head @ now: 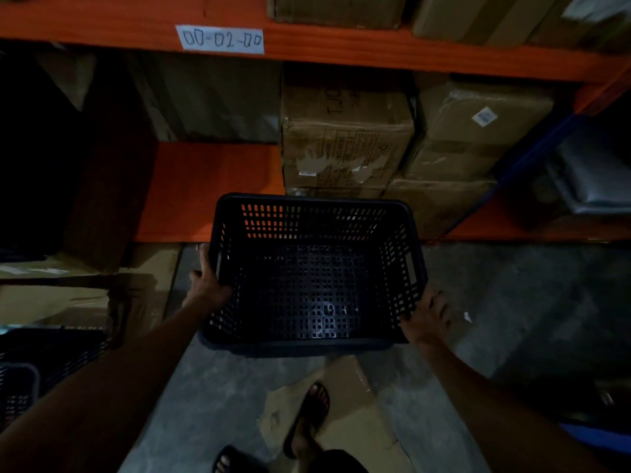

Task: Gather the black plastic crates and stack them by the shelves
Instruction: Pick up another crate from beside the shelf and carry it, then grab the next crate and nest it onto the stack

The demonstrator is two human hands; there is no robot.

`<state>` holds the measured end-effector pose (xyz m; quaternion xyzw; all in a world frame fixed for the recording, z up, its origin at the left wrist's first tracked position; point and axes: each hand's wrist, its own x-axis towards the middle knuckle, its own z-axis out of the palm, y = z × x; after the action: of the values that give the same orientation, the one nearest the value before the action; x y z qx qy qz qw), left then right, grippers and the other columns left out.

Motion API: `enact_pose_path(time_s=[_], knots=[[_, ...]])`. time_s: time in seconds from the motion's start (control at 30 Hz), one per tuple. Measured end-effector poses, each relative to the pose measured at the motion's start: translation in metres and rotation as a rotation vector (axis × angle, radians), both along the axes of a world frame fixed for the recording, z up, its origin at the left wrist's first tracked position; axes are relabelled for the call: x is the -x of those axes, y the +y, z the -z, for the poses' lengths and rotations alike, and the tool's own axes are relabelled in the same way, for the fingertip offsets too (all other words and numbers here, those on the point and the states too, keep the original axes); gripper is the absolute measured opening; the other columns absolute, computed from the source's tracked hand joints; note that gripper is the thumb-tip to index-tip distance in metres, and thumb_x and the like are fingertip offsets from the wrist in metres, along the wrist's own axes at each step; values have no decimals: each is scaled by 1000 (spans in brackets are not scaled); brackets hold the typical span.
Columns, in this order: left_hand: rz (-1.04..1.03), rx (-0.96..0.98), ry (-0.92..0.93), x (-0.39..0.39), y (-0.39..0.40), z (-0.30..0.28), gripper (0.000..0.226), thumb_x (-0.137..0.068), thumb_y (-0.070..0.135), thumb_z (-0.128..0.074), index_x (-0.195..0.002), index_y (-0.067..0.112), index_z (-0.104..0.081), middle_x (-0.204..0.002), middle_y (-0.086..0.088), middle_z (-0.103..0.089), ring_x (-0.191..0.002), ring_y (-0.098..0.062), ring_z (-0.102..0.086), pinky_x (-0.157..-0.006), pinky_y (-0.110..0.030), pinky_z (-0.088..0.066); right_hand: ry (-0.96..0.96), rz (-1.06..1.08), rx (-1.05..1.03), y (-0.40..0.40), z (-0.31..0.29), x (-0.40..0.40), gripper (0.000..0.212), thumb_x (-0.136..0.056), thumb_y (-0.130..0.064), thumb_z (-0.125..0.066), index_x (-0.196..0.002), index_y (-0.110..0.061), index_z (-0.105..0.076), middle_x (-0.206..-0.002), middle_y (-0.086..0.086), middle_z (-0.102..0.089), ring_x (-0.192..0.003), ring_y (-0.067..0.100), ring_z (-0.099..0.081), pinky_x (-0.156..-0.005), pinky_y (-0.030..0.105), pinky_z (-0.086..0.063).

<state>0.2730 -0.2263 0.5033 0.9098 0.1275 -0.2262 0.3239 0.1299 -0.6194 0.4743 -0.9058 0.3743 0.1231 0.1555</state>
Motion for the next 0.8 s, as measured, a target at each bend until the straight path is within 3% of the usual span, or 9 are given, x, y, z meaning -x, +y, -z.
enact_pose_path(time_s=[0.1, 0.23, 0.37, 0.5, 0.63, 0.8], knots=[[-54, 45, -15, 14, 4, -1, 106, -81, 29, -68, -152, 36, 10, -141, -34, -30, -123, -54, -44, -101, -56, -39, 19, -98, 88, 26, -13, -3, 100, -79, -43, -63, -150, -35, 6, -156, 17, -5, -142, 40, -10, -112, 57, -17], [-149, 80, 37, 34, 24, 0, 85, -90, 37, -57, -154, 27, -1, -149, -29, -26, -130, -50, -40, -104, -52, -37, 63, -251, 77, 75, -32, -16, 83, -81, -58, -53, -148, -34, -11, -160, 10, -1, -146, 37, -5, -115, 59, -5], [-186, 138, 45, 60, 65, -4, 74, -94, 32, -52, -154, 15, -13, -150, -27, -34, -134, -44, -40, -108, -46, -36, 5, -390, -82, 141, -52, -33, 74, -85, -61, -48, -147, -38, -14, -160, 6, -2, -144, 34, -14, -115, 59, -8], [-182, 196, -6, 92, 123, -9, 58, -95, 17, -52, -143, -6, -29, -141, -31, -45, -131, -46, -43, -108, -47, -35, 25, -487, -237, 215, -68, -45, 69, -90, -60, -41, -148, -38, -13, -160, 5, -1, -142, 34, -20, -112, 58, -13], [-241, 266, 16, 120, 187, -22, 57, -96, 20, -50, -146, 0, -30, -146, -22, -43, -134, -37, -44, -110, -42, -38, -3, -568, -280, 296, -81, -47, 66, -90, -60, -41, -148, -36, -18, -158, 6, -8, -140, 33, -25, -111, 56, -18], [-298, 313, -44, 139, 256, -34, 50, -97, 15, -48, -142, -5, -34, -139, -30, -48, -127, -43, -49, -105, -49, -40, -53, -686, -389, 381, -96, -54, 66, -90, -61, -42, -146, -35, -22, -153, 3, -18, -139, 31, -26, -111, 54, -17]])
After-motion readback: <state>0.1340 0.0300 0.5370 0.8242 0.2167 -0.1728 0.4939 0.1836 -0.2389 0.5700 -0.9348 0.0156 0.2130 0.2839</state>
